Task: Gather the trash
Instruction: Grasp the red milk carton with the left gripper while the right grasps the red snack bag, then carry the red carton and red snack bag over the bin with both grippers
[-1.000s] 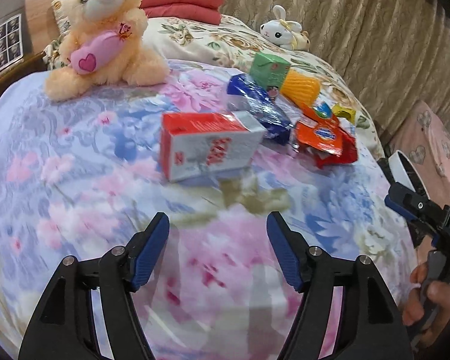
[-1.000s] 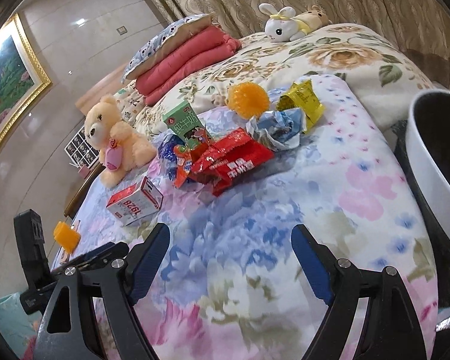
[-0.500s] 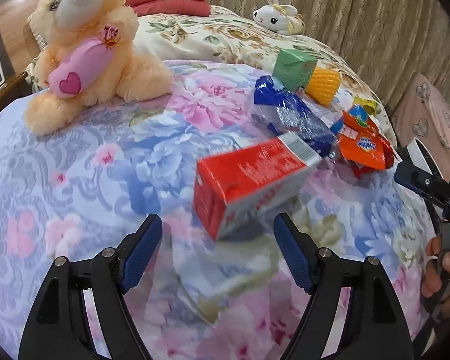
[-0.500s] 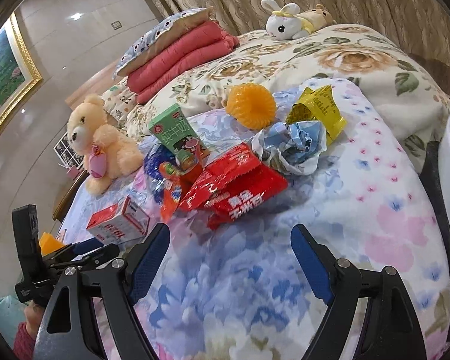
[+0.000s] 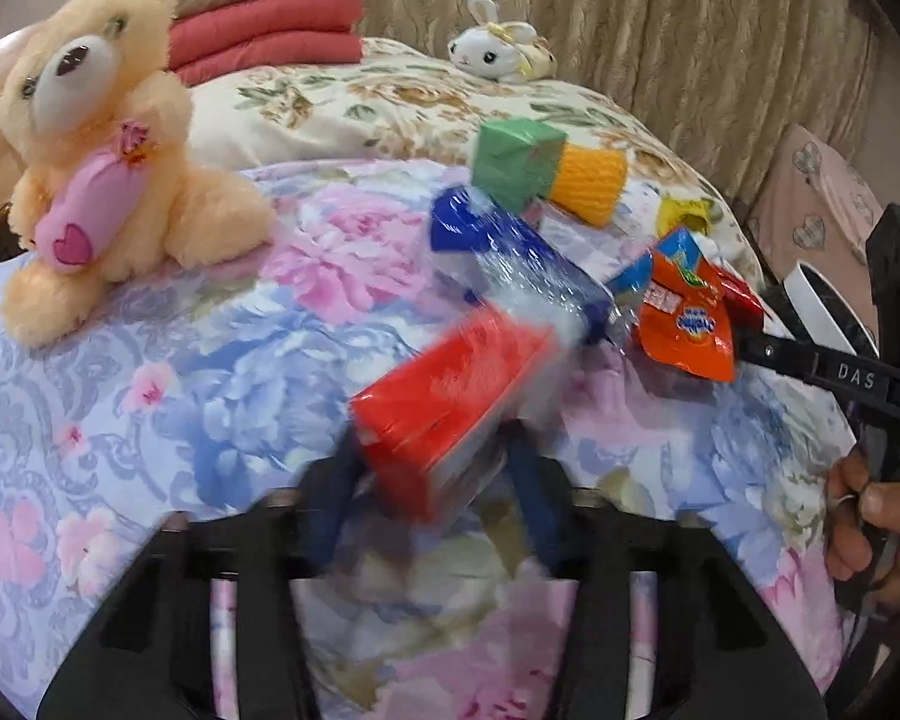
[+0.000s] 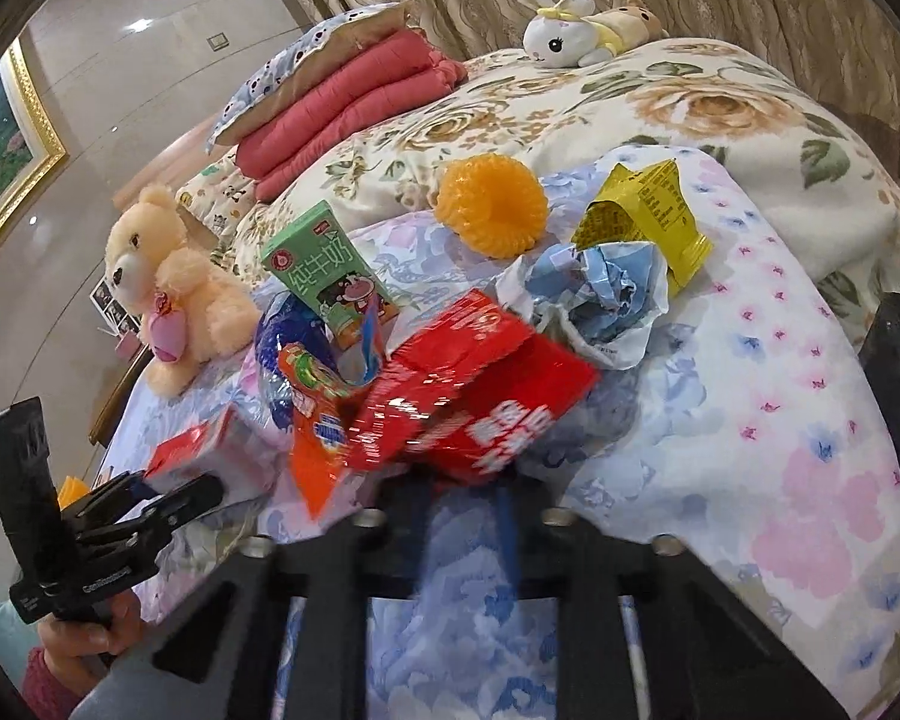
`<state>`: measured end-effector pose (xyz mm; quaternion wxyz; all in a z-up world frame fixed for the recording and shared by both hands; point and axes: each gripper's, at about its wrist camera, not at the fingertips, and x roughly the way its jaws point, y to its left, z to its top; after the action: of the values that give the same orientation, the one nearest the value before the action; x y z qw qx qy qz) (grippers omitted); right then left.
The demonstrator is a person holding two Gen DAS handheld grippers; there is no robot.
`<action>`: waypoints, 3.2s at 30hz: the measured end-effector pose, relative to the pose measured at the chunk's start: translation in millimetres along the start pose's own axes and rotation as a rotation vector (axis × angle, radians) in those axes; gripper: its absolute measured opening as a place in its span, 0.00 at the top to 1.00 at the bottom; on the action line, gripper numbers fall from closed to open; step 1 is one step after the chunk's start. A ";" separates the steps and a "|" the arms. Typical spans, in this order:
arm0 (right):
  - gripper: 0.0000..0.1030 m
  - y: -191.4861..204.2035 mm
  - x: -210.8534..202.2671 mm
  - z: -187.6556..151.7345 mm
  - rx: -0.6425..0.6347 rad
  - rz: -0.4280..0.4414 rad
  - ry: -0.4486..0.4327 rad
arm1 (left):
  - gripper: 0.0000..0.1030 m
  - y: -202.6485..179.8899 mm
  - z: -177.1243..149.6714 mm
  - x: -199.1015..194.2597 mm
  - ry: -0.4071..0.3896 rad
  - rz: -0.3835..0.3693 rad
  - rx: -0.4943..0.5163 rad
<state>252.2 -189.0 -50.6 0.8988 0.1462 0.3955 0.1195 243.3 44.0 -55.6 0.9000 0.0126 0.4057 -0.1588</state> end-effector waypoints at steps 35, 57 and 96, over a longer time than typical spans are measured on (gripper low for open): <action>0.93 -56.7 -130.2 -55.1 0.019 -0.022 -0.107 | 0.68 -157.8 -34.1 -47.3 -0.084 -0.154 -0.010; 0.93 -106.7 -178.5 -56.5 0.098 -0.075 -0.188 | 0.68 -225.4 -21.4 -41.4 -0.070 -0.213 0.089; 0.93 -186.2 -205.6 -39.1 0.223 -0.155 -0.228 | 0.68 -316.0 26.2 -4.2 -0.050 -0.272 0.201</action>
<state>106.2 -423.3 -3.4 0.9227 0.2266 0.3118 -0.0122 166.2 -258.8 -1.4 0.8742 0.0435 0.3632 -0.3194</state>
